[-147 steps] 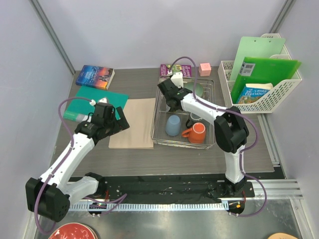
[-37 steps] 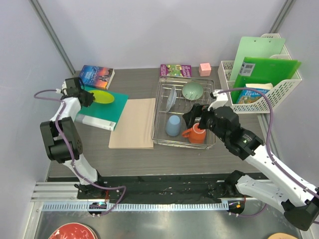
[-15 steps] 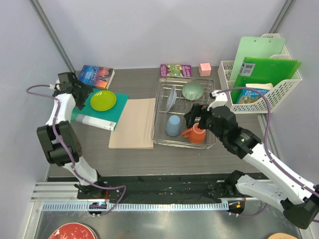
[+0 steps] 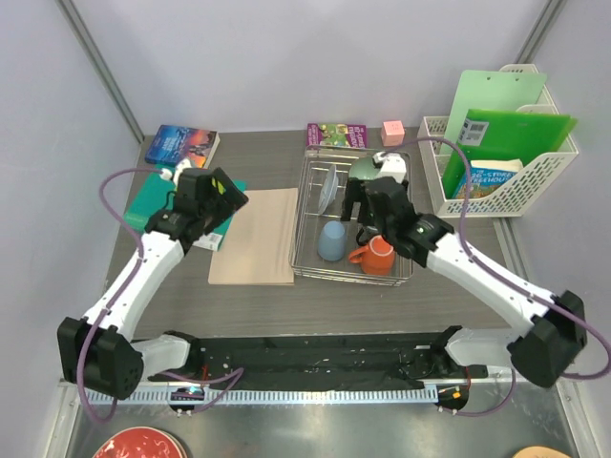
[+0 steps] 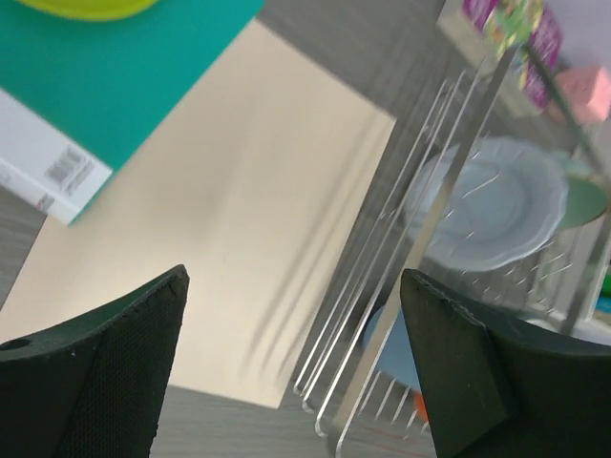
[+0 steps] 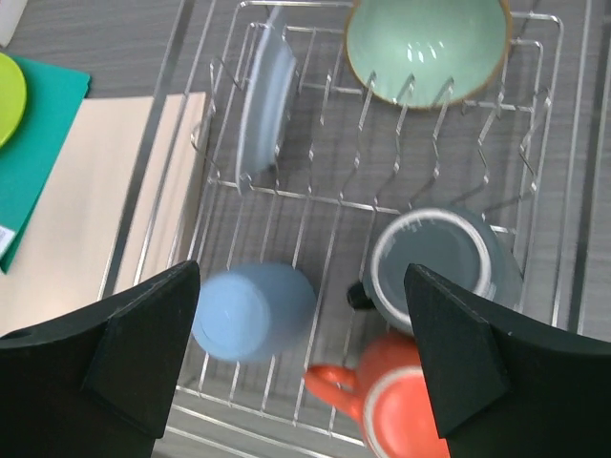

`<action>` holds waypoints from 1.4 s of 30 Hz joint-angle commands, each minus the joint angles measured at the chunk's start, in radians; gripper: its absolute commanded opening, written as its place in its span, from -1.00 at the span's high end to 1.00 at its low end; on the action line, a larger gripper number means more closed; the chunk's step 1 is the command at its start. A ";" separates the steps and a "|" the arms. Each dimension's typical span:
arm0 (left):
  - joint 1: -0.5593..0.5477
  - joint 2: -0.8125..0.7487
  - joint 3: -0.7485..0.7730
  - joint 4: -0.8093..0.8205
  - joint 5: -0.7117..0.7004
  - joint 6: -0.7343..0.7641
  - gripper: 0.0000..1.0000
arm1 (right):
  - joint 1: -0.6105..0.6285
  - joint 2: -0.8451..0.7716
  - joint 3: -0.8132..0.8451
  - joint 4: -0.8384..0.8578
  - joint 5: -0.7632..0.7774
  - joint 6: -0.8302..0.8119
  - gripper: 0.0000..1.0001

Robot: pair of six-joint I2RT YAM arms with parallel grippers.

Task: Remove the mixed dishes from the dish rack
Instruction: Pick up the plate from the dish rack.

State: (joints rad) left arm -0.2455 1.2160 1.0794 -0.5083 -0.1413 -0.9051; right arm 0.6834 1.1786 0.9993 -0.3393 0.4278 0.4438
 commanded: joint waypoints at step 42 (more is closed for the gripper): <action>-0.064 -0.316 -0.354 0.074 0.020 0.002 -0.80 | 0.002 0.799 0.777 -0.265 0.361 -0.157 0.98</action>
State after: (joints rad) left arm -0.3103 0.9005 0.7261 -0.4679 -0.1287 -0.9089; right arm 0.6857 2.0251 1.7164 -0.5854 0.7074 0.3374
